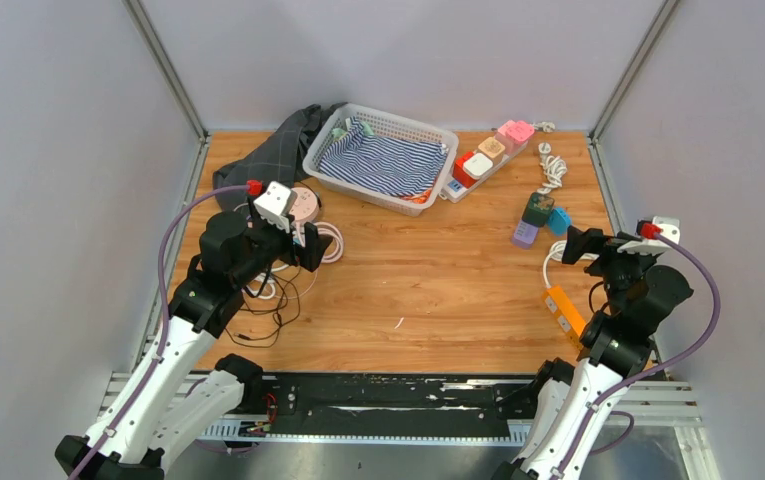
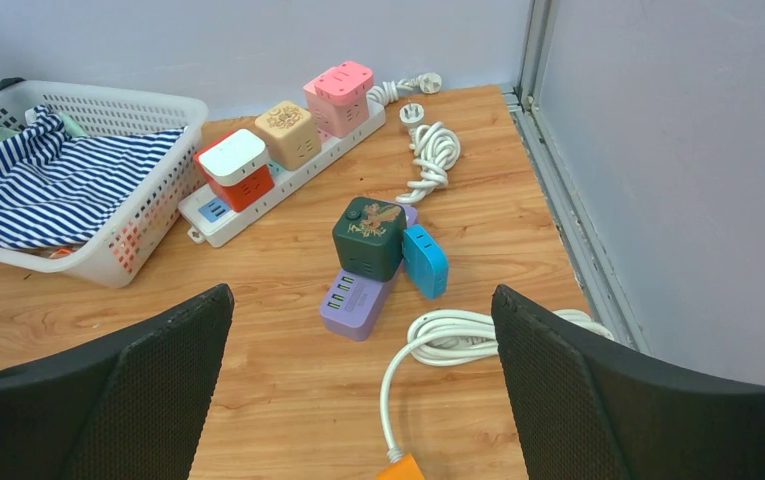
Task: Pull the plug off the socket
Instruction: Move the socket to the corner of the board.
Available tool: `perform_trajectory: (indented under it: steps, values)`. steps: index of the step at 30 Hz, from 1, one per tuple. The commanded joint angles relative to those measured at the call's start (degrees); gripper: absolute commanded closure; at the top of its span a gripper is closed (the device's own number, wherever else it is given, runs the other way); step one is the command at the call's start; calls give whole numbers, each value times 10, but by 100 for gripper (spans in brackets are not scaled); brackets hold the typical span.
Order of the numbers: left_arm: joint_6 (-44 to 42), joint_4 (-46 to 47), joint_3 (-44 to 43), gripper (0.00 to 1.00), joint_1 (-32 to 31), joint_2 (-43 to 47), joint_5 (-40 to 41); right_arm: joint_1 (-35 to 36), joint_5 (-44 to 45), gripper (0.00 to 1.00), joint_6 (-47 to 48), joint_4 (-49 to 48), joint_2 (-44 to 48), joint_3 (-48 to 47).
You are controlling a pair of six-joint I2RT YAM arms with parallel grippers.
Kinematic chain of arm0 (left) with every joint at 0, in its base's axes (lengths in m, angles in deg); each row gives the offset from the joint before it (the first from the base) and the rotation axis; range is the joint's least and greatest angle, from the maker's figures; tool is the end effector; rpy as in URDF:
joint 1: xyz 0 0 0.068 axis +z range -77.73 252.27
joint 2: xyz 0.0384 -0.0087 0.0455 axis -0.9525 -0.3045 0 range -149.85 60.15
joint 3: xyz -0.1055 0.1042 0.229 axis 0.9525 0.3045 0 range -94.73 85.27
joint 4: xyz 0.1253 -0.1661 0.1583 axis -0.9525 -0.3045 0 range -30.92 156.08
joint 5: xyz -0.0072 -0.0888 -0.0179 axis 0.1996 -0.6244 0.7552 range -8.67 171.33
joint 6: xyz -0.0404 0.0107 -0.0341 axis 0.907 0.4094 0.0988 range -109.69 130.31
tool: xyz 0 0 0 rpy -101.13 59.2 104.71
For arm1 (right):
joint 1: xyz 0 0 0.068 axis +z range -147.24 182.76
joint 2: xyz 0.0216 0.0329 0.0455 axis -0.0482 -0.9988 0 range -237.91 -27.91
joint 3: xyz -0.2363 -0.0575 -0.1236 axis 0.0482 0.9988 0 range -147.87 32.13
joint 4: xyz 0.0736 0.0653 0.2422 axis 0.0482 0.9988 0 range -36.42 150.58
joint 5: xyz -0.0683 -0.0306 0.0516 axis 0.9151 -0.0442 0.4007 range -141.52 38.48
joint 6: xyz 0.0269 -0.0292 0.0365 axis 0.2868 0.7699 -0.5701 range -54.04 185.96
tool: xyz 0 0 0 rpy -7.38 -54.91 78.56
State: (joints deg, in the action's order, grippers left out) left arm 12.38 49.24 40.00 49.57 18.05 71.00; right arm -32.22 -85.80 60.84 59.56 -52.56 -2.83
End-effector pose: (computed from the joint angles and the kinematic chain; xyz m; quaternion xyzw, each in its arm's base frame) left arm 0.1556 -0.0720 0.3382 0.1949 0.7604 -0.2011 0.5859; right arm 0.1044 -0.0487 0.3342 0.0197 0.6844 0.0131 0.7287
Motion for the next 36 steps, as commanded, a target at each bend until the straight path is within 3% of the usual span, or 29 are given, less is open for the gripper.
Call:
perform_trajectory:
  steps: [1,15,36]
  values:
    - [-5,-8,5,0,-4,2,-10,6,0,0,-13,-10,2,2]
    - [-5,-8,4,0,-4,4,-10,6,8,0,-16,-4,-4,5]
    - [-4,-11,1,0,-4,-5,-16,6,-271,0,177,65,-66,-11]
